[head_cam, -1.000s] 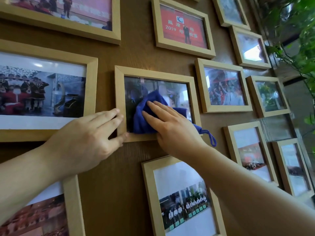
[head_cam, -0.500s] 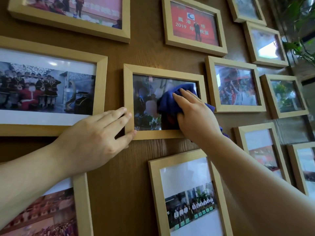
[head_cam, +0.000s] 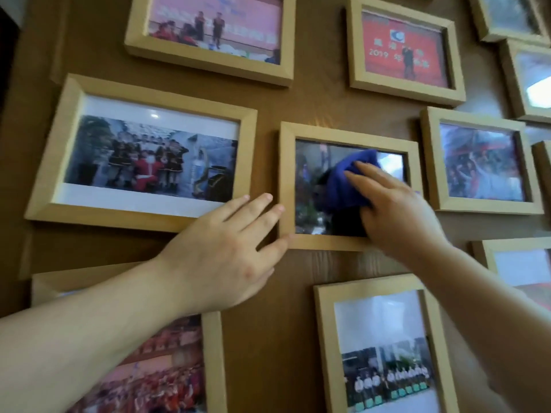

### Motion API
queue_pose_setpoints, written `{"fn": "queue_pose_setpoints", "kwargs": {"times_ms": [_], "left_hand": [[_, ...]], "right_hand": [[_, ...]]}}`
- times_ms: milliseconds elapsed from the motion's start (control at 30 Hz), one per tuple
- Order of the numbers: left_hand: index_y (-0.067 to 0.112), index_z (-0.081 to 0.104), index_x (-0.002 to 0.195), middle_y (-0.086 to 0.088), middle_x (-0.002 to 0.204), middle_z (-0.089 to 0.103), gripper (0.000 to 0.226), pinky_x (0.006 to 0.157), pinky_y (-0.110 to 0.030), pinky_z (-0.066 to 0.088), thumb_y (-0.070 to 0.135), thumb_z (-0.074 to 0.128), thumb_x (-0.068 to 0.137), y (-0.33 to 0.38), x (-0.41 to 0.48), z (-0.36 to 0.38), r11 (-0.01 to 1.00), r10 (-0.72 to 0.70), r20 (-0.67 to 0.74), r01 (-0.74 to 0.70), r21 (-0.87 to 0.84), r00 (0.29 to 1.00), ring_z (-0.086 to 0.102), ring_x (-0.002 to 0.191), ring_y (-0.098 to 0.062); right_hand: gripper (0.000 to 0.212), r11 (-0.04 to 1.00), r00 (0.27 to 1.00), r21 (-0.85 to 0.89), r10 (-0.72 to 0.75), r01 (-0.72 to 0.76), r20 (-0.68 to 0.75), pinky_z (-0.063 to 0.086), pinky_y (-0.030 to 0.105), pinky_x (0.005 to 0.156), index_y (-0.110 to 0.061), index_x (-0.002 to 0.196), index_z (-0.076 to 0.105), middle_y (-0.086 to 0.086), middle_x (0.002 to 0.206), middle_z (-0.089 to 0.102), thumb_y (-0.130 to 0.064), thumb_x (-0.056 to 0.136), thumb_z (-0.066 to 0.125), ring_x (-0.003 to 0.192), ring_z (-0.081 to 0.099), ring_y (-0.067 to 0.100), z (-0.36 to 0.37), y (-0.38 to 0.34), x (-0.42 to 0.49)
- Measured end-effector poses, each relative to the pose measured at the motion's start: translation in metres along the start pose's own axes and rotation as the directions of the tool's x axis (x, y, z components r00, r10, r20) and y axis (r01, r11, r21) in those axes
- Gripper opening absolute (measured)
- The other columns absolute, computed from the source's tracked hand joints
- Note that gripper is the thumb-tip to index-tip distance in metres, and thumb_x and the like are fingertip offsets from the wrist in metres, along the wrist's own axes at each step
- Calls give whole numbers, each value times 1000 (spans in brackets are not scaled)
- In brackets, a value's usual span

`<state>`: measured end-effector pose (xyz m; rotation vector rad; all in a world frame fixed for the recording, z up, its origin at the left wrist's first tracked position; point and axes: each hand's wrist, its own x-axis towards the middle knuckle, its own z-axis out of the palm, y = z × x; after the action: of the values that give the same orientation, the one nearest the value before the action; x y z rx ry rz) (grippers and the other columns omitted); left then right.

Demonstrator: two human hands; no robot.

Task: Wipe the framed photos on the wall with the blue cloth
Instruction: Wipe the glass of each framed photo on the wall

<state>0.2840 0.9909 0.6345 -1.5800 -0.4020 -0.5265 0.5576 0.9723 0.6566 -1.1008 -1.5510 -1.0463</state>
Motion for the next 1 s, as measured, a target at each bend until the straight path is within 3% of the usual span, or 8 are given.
{"fn": "queue_pose_setpoints", "kwargs": {"times_ms": [133, 267, 433, 567, 633, 700, 833, 1000], "left_hand": [[12, 53, 136, -25, 141, 50, 49, 105, -54, 41, 39, 46, 97, -25, -27, -13, 1000, -12, 20, 12, 15, 1000, 42, 134, -41], [11, 54, 135, -24, 142, 50, 49, 107, -54, 39, 41, 45, 97, -61, -66, -25, 997, -50, 47, 47, 56, 998, 43, 134, -42], [9, 54, 135, -25, 142, 49, 51, 108, -55, 38, 40, 49, 95, -101, -112, -34, 990, -80, 102, 68, 121, 992, 43, 133, -42], [8, 54, 135, -26, 142, 48, 52, 106, -56, 40, 39, 49, 94, -127, -142, -39, 986, -122, 127, 106, 130, 984, 43, 133, -43], [7, 54, 134, -27, 142, 48, 52, 105, -56, 41, 39, 49, 94, -136, -154, -40, 984, -138, 131, 121, 134, 982, 42, 133, -43], [7, 54, 134, -27, 142, 48, 52, 105, -56, 41, 40, 47, 94, -143, -163, -39, 982, -149, 139, 129, 139, 979, 42, 134, -43], [4, 52, 136, -26, 144, 46, 58, 107, -55, 40, 43, 44, 93, -153, -177, -32, 974, -195, 152, 174, 143, 969, 41, 135, -41], [-1, 45, 139, -22, 147, 44, 68, 107, -53, 40, 48, 45, 92, -157, -182, -25, 966, -247, 113, 235, 110, 963, 41, 137, -35]], "right_hand": [[53, 963, 971, 162, 230, -216, -71, 40, 40, 96, -18, 136, 50, 15, 136, 55, -8, 84, 50, 120, 53, 37, -8, -13, 9], [47, 936, 947, 268, 277, -227, -165, 38, 33, 90, -21, 134, 51, 16, 126, 62, -11, 88, 50, 114, 55, 33, -13, -44, 20], [49, 967, 958, 253, 96, -26, -270, 28, 21, 101, -15, 137, 49, 6, 147, 45, -2, 89, 54, 131, 42, 23, -5, -104, 37], [50, 975, 938, 175, -72, 138, -340, 34, 39, 107, -5, 135, 49, 18, 149, 38, -2, 85, 50, 135, 38, 36, 12, -151, 52], [50, 975, 936, 137, -123, 176, -331, 37, 52, 106, -5, 135, 49, 22, 149, 37, -5, 85, 49, 135, 36, 39, 21, -169, 57], [52, 975, 938, 102, -157, 197, -310, 39, 55, 103, -5, 135, 49, 23, 148, 37, -2, 83, 53, 135, 36, 41, 30, -186, 61], [53, 973, 951, 62, -202, 222, -234, 37, 54, 105, -7, 134, 50, 23, 148, 38, -4, 82, 50, 136, 35, 40, 41, -216, 74], [53, 966, 963, -36, -258, 256, -78, 22, 50, 113, -16, 142, 40, 16, 153, 33, -13, 90, 53, 142, 25, 34, 57, -250, 89]]}}
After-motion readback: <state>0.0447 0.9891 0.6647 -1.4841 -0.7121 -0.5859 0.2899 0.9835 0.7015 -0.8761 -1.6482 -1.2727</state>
